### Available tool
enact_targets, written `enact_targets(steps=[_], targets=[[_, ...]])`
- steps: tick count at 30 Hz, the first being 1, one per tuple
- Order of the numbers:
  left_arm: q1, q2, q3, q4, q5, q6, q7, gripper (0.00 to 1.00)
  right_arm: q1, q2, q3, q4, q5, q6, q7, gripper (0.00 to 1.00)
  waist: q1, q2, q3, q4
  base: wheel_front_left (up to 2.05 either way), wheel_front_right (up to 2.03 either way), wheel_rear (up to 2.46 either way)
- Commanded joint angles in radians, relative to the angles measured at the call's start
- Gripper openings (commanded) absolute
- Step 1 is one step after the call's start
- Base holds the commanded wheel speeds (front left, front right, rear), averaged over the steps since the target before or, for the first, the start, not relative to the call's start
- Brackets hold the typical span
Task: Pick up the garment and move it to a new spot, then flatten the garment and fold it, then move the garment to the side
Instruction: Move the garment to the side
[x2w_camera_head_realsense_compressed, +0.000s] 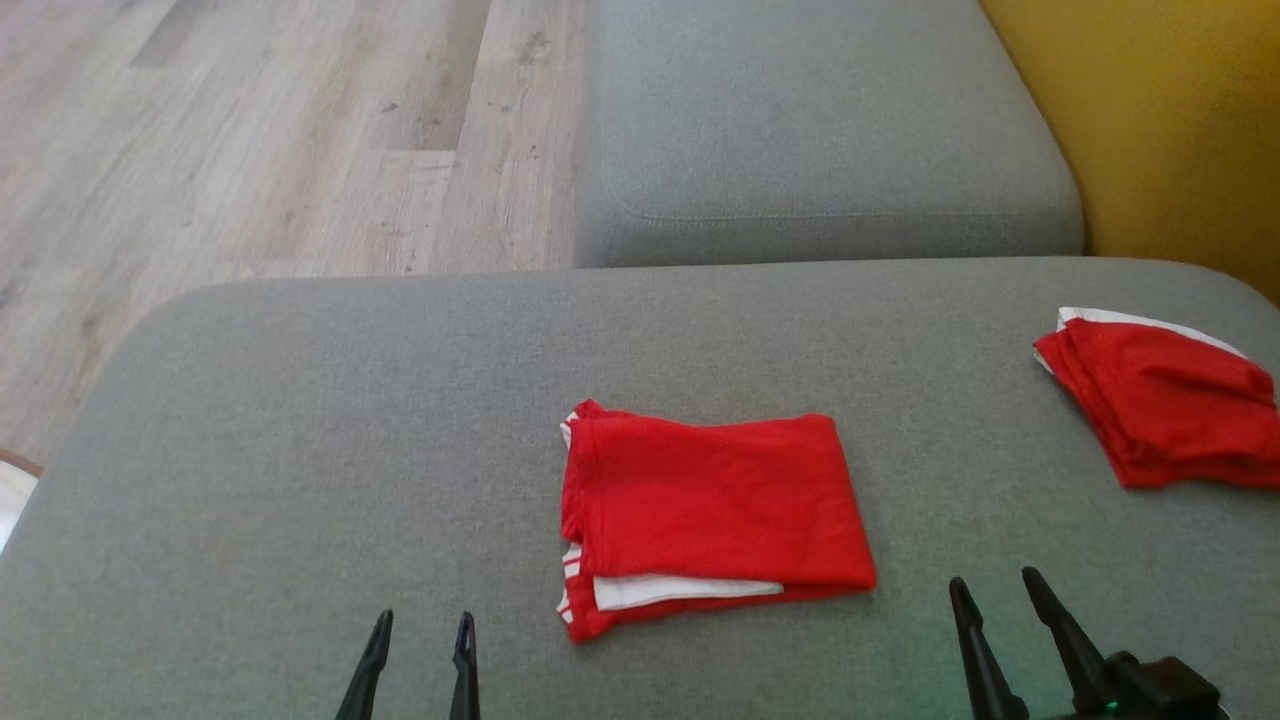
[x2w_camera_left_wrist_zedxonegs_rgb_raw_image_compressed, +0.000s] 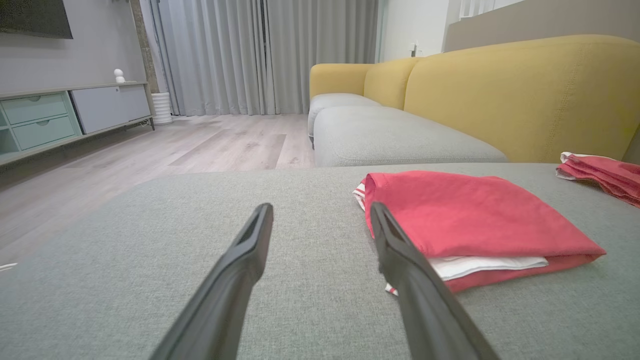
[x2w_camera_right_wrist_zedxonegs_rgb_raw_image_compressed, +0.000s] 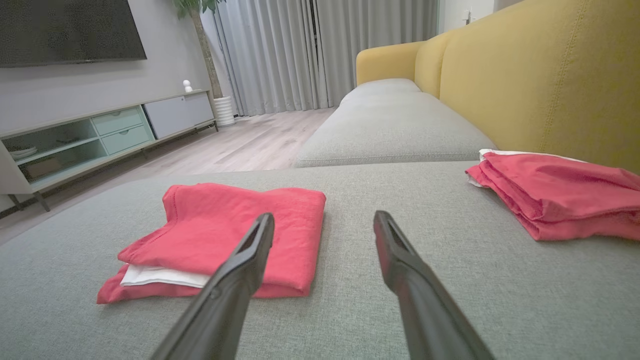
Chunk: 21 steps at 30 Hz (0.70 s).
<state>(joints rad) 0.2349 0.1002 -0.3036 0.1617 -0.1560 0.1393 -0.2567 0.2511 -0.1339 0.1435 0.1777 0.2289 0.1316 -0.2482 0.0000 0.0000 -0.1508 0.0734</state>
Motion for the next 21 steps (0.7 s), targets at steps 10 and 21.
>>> enact_targets(steps=[10, 21], targets=[[-0.056, -0.019, 0.022, -0.026, 0.024, -0.019, -0.005, 1.00, -0.130, -0.034, 0.055, 0.045, 0.032, -0.001, 0.007, 1.00, 0.0000, 0.0000, 0.102, 0.035, 0.00, 0.00, 0.00], [-0.156, -0.033, -0.020, -0.018, 0.045, -0.047, -0.005, 1.00, -0.383, -0.059, 0.055, 0.170, 0.296, -0.001, 0.363, 1.00, 0.0000, 0.0000, 0.260, 0.088, 0.00, 0.00, 0.00]])
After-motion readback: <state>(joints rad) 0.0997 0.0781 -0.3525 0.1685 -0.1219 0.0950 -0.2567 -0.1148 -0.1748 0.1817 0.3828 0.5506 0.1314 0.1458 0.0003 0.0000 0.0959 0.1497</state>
